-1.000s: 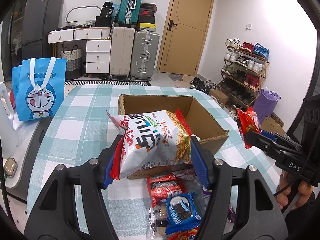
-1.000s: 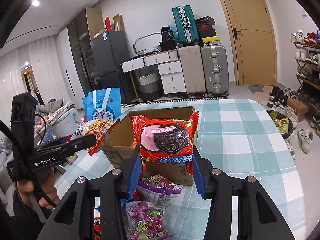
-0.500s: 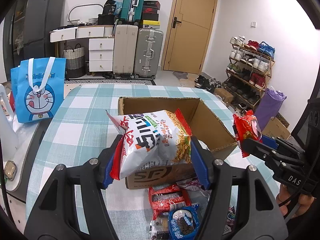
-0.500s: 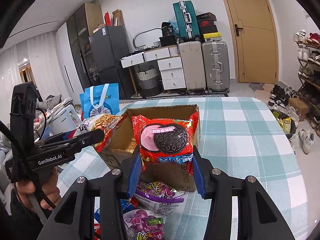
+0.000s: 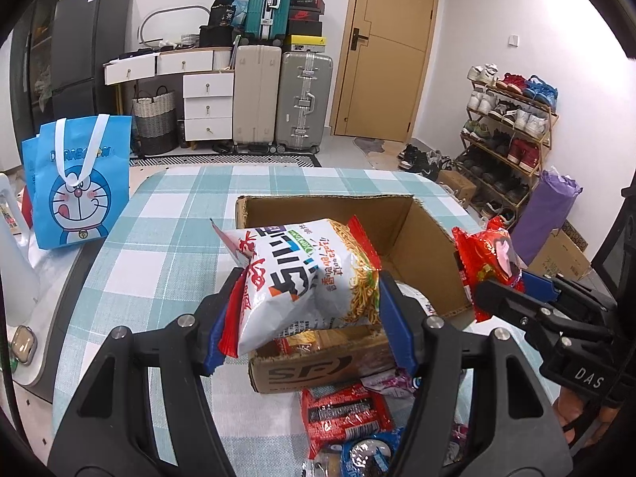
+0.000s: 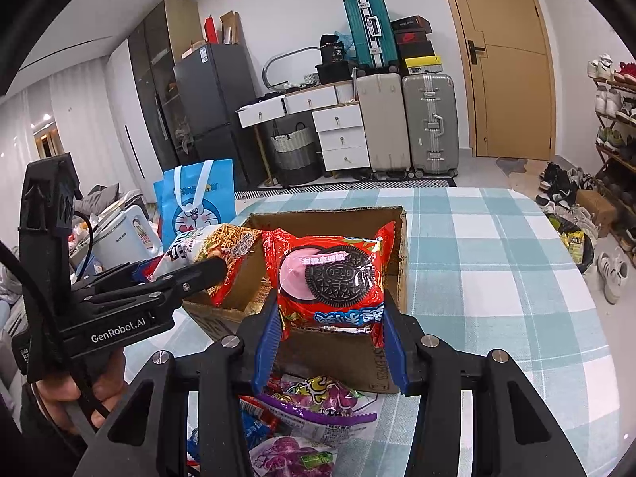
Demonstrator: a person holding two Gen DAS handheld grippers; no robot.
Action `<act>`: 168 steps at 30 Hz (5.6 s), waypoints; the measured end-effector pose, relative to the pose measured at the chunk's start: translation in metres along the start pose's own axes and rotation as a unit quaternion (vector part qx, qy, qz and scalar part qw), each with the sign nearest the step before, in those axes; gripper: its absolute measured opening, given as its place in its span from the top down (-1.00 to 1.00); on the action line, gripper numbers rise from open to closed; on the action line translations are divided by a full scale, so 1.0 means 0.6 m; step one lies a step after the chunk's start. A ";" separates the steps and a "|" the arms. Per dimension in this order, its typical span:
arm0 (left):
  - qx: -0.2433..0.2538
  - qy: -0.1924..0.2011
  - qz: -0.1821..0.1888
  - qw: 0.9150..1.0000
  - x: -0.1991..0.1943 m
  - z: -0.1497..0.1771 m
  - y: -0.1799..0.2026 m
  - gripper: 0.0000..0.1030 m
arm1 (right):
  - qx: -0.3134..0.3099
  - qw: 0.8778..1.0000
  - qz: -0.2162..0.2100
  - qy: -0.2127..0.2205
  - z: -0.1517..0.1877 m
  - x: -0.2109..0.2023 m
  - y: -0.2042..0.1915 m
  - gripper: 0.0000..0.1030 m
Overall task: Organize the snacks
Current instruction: 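Release the Oreo packet and noodle-snack bag into the box, then move the left tool to the red snack bag while the right tool approaches the purple candy bag, then grasp the red snack bag with the left tool while the right tool grasps the purple candy bag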
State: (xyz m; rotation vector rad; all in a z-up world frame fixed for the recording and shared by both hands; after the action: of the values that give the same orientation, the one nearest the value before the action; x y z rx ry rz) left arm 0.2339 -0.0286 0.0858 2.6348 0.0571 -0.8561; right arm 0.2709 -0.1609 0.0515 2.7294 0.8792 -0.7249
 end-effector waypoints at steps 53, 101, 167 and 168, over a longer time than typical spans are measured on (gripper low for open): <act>0.006 -0.048 -0.008 0.999 -0.077 0.095 -0.060 -0.99 | -0.025 0.998 -0.014 -0.062 0.068 -0.065 -0.031 -0.99; 0.013 -0.060 0.049 0.997 -0.188 0.283 -0.066 -0.98 | -0.039 0.999 -0.009 -0.019 0.203 -0.109 -0.104 -0.99; 0.076 -0.107 0.083 0.988 -0.133 0.360 -0.037 0.00 | -0.038 0.997 -0.028 -0.058 0.219 -0.048 -0.116 0.11; 0.077 -0.107 0.085 0.988 -0.134 0.359 -0.036 0.03 | -0.038 0.997 -0.029 -0.055 0.218 -0.051 -0.117 0.13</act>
State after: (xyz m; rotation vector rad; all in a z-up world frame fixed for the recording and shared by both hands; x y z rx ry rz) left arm 0.0443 -0.0795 -0.0362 2.6230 -0.2952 -1.1151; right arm 0.1566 -0.1606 -0.0478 2.5801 0.9444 -0.8256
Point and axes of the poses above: each gripper's, at about its wrist camera, not at the fingertips, and x roughly the way its jaws point, y to its right, z to its underside, the point moved 2 cm from there along x, roughly the way its jaws point, and after that the axes turned 14 degrees about -x, right-handed, at the moved point
